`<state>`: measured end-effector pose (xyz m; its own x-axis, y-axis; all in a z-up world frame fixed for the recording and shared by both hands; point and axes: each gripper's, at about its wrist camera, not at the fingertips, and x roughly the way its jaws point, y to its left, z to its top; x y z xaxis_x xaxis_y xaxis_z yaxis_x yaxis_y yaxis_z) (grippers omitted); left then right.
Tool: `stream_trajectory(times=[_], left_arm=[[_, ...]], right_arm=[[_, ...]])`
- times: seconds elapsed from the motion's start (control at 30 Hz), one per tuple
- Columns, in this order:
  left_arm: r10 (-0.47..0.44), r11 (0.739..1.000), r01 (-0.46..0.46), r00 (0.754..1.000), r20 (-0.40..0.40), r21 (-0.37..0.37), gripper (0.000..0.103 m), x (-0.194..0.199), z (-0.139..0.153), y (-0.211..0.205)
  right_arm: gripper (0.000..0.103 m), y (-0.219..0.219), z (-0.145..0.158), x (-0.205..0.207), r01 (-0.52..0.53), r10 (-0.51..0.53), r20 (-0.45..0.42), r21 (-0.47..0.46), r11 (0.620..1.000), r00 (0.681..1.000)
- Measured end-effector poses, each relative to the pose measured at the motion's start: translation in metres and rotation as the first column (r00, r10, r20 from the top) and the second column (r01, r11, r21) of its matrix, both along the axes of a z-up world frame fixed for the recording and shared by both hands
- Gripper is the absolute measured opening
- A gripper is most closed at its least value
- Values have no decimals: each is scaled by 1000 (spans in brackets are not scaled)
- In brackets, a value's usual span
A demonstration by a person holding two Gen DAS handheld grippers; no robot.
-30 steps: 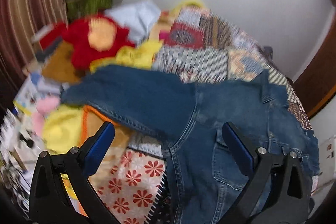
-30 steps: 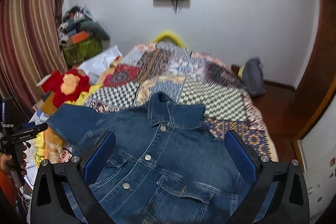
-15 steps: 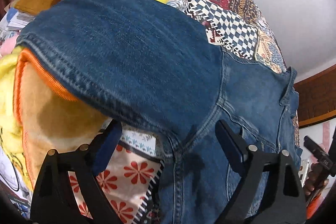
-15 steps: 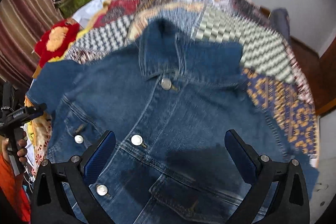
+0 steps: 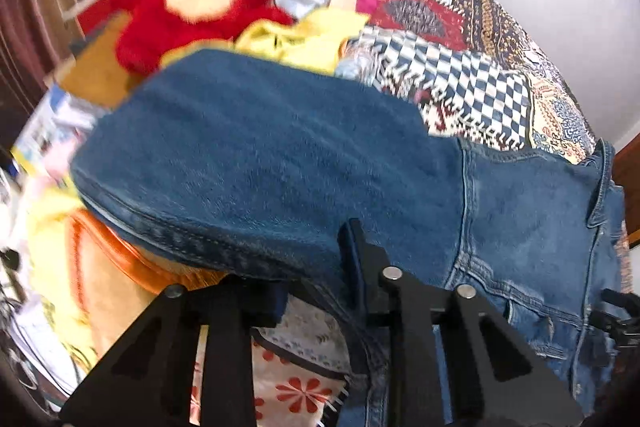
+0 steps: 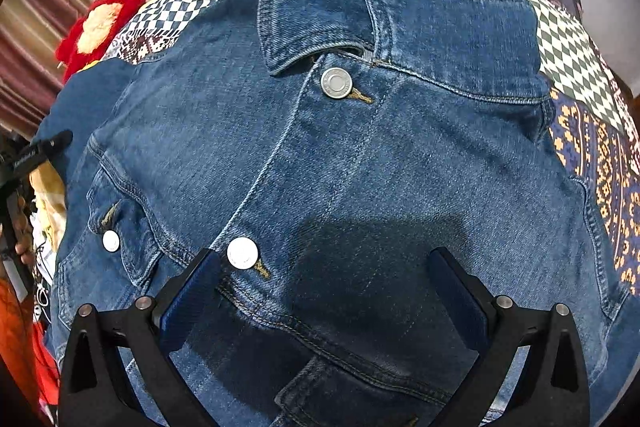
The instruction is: Fold large clothes
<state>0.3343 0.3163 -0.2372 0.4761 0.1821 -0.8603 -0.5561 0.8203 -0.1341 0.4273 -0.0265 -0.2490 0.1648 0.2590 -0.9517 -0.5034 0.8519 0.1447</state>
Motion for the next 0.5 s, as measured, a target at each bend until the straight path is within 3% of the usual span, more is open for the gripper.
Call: stream_trajectory(times=[0.17, 0.37, 0.43, 0.5], left_arm=[[-34, 980, 23, 998, 55, 196, 19, 5, 37, -23], [-207, 936, 160, 971, 120, 314, 12, 16, 83, -72], [-278, 920, 232, 955, 107, 315, 12, 23, 85, -93], [-325, 925, 296, 941, 93, 238, 12, 31, 76, -106]], right_arm=[[103, -4, 4, 0, 3, -3, -21, 15, 1000, 1000], [103, -19, 28, -9, -5, 4, 39, 6, 1000, 999], [103, -24, 38, -12, -1, 0, 55, 17, 1000, 998], [103, -30, 51, -17, 7, -10, 72, 35, 999, 997]])
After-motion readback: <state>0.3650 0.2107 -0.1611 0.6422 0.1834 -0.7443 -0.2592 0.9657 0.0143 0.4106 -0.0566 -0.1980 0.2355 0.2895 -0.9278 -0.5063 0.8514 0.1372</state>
